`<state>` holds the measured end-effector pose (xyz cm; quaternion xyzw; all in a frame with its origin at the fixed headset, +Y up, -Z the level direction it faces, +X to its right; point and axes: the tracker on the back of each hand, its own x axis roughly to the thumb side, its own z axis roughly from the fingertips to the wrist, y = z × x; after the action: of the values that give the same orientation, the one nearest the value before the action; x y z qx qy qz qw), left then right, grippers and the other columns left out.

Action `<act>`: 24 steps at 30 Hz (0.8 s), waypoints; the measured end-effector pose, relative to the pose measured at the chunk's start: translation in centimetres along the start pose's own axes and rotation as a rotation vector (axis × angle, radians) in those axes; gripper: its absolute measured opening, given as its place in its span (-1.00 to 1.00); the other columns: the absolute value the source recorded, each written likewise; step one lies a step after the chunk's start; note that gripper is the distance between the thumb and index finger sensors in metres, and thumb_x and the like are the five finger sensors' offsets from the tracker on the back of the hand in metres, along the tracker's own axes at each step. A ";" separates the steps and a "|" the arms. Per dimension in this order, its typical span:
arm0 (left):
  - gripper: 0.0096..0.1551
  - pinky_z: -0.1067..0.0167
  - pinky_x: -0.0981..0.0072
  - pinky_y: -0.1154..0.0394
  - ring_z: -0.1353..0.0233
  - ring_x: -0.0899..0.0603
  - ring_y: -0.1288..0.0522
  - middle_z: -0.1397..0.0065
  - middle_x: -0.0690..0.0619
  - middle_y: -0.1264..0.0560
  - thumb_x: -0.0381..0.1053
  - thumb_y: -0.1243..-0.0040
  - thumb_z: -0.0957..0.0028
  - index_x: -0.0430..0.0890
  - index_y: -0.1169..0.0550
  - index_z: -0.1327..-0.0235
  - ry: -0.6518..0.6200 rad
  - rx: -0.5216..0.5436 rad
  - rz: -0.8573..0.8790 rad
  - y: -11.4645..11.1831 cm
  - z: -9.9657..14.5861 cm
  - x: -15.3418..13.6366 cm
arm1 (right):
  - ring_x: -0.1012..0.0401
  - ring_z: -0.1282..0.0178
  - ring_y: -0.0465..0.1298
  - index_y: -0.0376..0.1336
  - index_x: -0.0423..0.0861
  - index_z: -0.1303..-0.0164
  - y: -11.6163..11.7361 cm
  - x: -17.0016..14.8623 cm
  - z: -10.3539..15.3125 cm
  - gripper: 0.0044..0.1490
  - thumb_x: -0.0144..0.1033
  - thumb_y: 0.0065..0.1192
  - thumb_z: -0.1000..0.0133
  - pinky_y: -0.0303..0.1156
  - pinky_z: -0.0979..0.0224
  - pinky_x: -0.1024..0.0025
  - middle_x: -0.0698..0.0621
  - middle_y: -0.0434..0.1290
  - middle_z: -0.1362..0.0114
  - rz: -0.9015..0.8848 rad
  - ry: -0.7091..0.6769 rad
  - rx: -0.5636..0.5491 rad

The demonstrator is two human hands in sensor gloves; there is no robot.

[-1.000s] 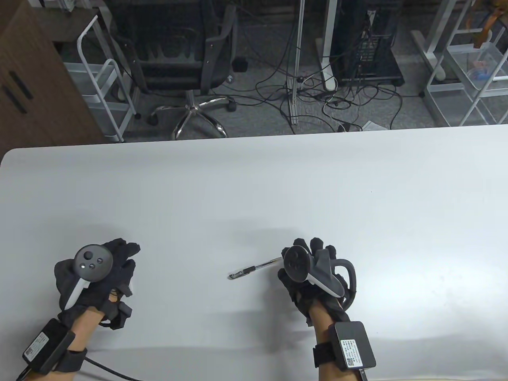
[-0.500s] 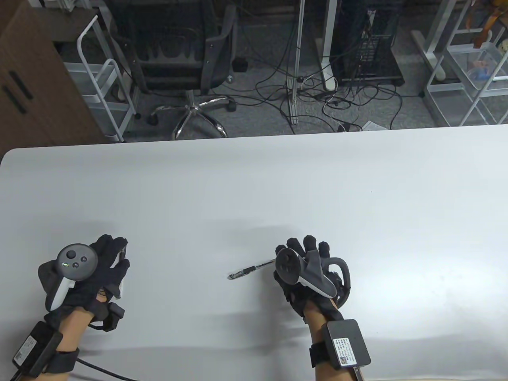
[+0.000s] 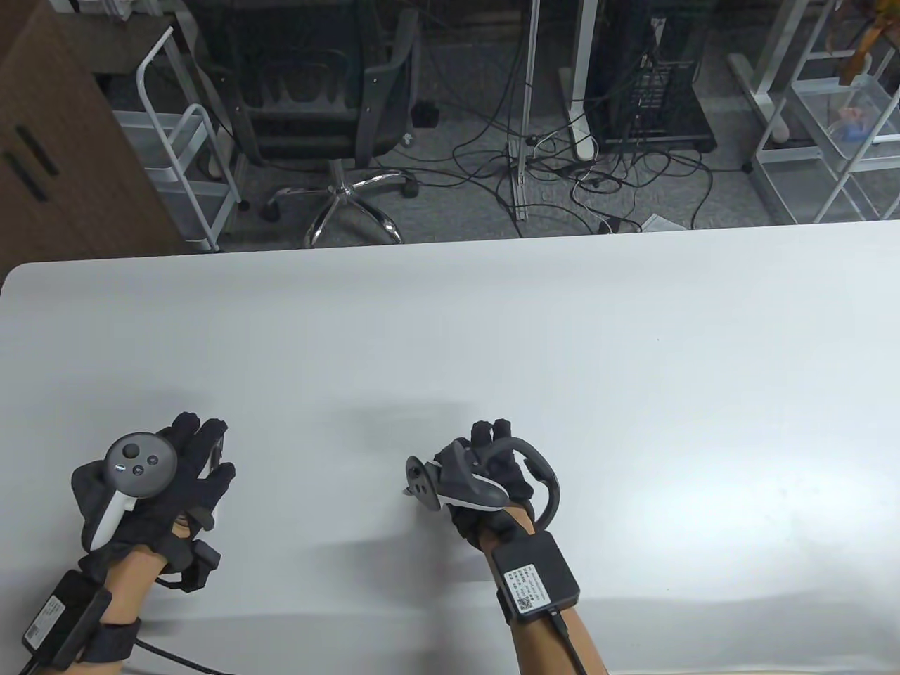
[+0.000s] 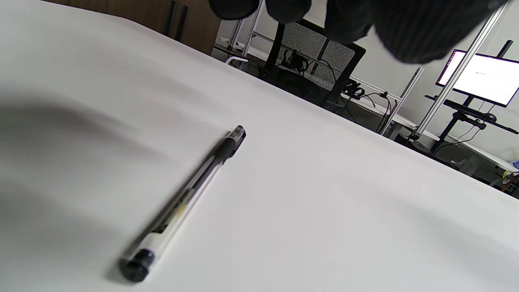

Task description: Spin and release pen on table

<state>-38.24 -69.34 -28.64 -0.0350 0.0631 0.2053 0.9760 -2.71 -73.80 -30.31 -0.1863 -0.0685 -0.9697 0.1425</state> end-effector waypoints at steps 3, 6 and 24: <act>-0.16 -0.53 -0.34 0.02 -0.73 -0.24 -0.11 -0.68 0.12 -0.11 0.22 -0.32 0.25 0.29 -0.37 -0.42 -0.001 -0.001 0.002 0.0 0.0 0.0 | -0.04 -0.53 0.47 0.40 0.22 -0.23 0.1 1.0 -1.1 -0.22 0.02 0.62 0.25 0.20 -0.55 -0.24 0.13 0.52 -0.35 0.057 -0.008 0.015; -0.16 -0.53 -0.34 0.01 -0.73 -0.24 -0.11 -0.68 0.11 -0.11 0.22 -0.32 0.25 0.28 -0.36 -0.42 -0.009 -0.024 -0.016 -0.5 -0.2 0.1 | 0.03 -0.43 0.57 0.46 0.19 -0.16 0.0 1.8 -1.9 -0.27 -0.01 0.66 0.28 0.27 -0.53 -0.19 0.14 0.61 -0.22 0.113 -0.037 0.010; -0.14 -0.53 -0.34 0.02 -0.73 -0.24 -0.08 -0.68 0.09 -0.08 0.22 -0.30 0.24 0.24 -0.35 -0.44 0.029 -0.050 0.015 -0.5 -0.5 -0.5 | 0.05 -0.05 0.75 0.58 -0.07 0.03 -2.4 1.1 -2.0 -0.37 -0.07 0.72 0.28 0.46 -0.39 -0.12 0.05 0.73 0.11 -0.169 0.165 -0.191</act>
<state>-38.54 -70.01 -29.04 -0.0620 0.0721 0.2135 0.9723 -5.13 -72.22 -31.91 -0.1120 0.0207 -0.9924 0.0471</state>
